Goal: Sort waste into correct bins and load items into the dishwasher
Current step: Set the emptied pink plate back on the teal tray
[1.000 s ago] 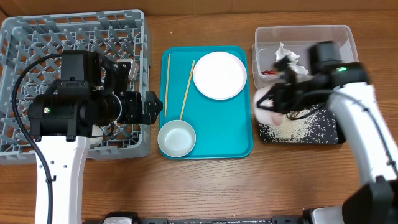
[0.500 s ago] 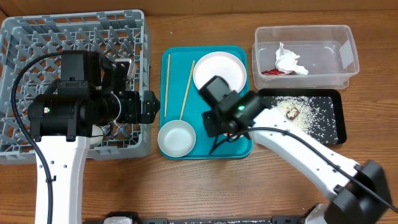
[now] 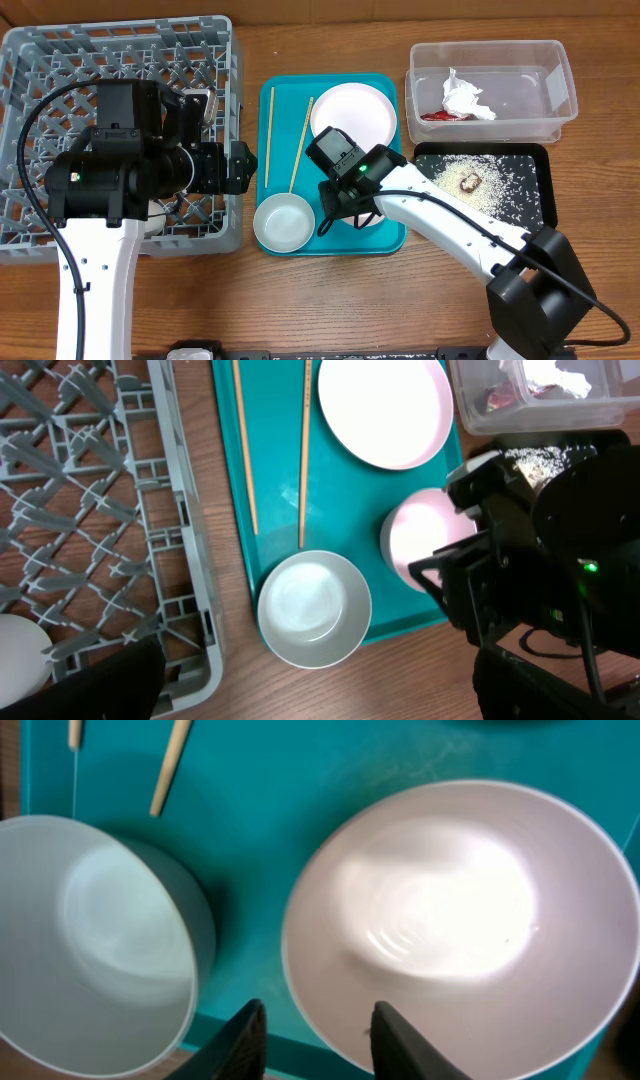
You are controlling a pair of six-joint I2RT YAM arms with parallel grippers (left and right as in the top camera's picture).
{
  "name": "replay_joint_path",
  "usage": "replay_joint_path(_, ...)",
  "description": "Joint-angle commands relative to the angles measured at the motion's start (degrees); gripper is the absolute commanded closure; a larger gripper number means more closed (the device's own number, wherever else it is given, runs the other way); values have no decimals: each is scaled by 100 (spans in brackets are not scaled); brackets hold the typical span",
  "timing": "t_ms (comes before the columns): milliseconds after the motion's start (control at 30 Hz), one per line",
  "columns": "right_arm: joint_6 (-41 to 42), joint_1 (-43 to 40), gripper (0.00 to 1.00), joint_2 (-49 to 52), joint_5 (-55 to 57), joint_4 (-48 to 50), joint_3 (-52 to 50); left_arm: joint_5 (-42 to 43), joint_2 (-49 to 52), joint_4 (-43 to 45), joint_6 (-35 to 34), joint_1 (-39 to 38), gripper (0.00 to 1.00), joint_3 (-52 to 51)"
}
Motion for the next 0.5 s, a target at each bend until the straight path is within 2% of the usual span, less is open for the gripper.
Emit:
replay_joint_path(0, 44, -98, 60, -197, -136, -11, 98, 24, -4, 20, -35, -2, 0, 20)
replay_joint_path(200, 345, -619, 60, -929, -136, -179, 125, 385, -2, 72, -13, -63, 0, 20)
replay_joint_path(300, 365, -1016, 60, -1550, -138, -190, 127, 225, 39, 227, -11, -363, 8, 17)
replay_joint_path(400, 356, -1429, 55, -2199, -136, -188, 127, -597, 214, 428, -192, -922, 10, 17)
replay_joint_path(467, 354, -1652, 48, -2579, -136, -195, 127, -1698, 461, 562, -737, -1281, 5, 17)
